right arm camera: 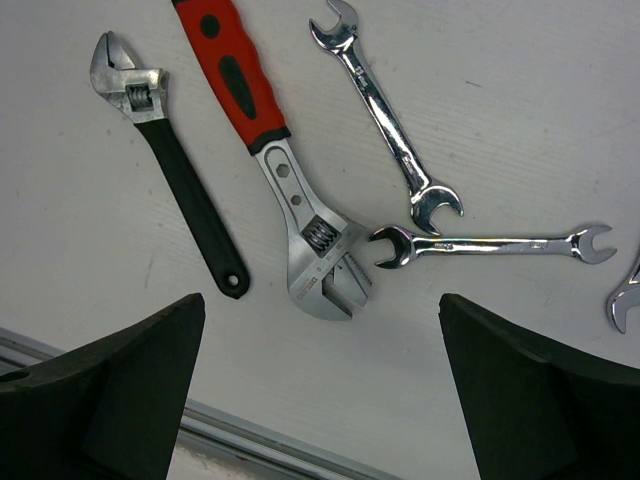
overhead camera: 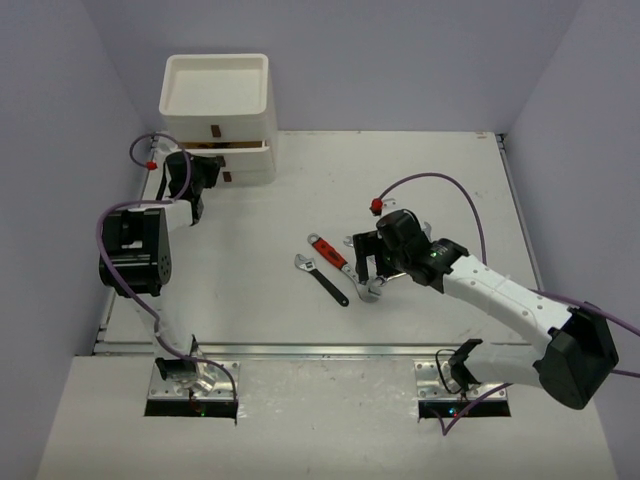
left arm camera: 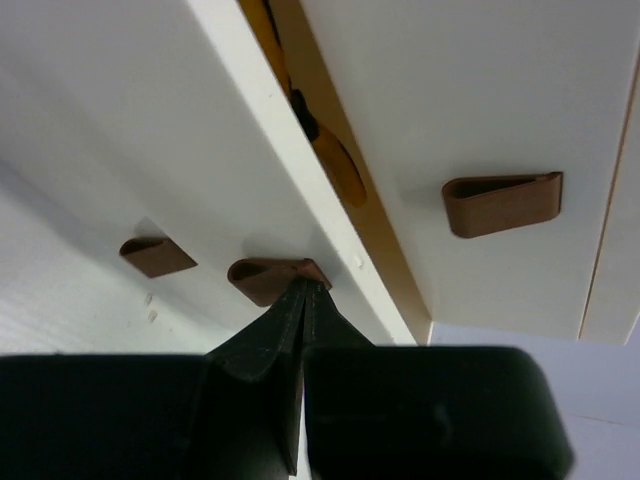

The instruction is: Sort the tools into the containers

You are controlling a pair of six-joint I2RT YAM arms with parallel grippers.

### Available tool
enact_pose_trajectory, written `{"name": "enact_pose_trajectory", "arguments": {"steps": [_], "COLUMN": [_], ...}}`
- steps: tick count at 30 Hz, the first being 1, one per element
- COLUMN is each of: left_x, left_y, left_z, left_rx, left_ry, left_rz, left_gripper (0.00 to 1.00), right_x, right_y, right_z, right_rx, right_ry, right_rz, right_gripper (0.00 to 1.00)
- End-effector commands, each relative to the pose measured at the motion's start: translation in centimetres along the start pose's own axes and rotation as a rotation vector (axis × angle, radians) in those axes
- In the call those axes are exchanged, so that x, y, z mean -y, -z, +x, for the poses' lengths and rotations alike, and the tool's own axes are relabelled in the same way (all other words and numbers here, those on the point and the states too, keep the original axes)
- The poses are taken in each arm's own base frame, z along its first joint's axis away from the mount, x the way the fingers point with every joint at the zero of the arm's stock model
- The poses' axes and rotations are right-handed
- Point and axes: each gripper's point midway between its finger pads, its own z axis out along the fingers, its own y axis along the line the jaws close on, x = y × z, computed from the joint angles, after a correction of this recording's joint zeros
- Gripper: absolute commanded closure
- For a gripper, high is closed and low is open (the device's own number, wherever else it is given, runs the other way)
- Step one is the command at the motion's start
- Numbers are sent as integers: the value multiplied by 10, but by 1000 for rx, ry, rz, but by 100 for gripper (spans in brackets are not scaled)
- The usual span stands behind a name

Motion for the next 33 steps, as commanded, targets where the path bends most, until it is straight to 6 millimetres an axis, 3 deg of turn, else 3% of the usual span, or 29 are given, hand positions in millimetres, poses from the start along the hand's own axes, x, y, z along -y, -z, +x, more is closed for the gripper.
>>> {"name": "enact_pose_trajectory", "arguments": {"steps": [1, 9, 14, 19, 22, 23, 27, 29, 33], "left_x": [58, 68, 60, 64, 69, 72, 90, 92, 80], "left_y": [-14, -41, -50, -41, -11, -1, 42, 57, 85], "left_z": [-24, -29, -26, -28, -25, -26, -33, -35, -30], "left_rx": [107, 134, 124, 138, 122, 126, 150, 150, 134], "left_ry": [-8, -29, -39, -62, -78, -81, -104, -114, -136], "left_rz": [160, 213, 212, 255, 298, 308, 336, 312, 254], "left_gripper": [100, 100, 100, 100, 97, 91, 49, 36, 20], "right_x": [-7, -4, -4, -3, -3, -4, -2, 0, 5], "right_y": [0, -1, -1, 2, 10, 14, 32, 41, 51], "right_z": [-20, -16, -16, -14, -16, -18, -26, -28, -27], "right_rx": [50, 41, 39, 34, 55, 67, 108, 125, 149], "right_ry": [1, 8, 8, 4, -5, -7, -25, -39, -63], "right_rz": [-23, -11, -11, -11, -22, -25, -35, -32, -26], "right_gripper": [1, 1, 1, 1, 1, 1, 1, 1, 1]}}
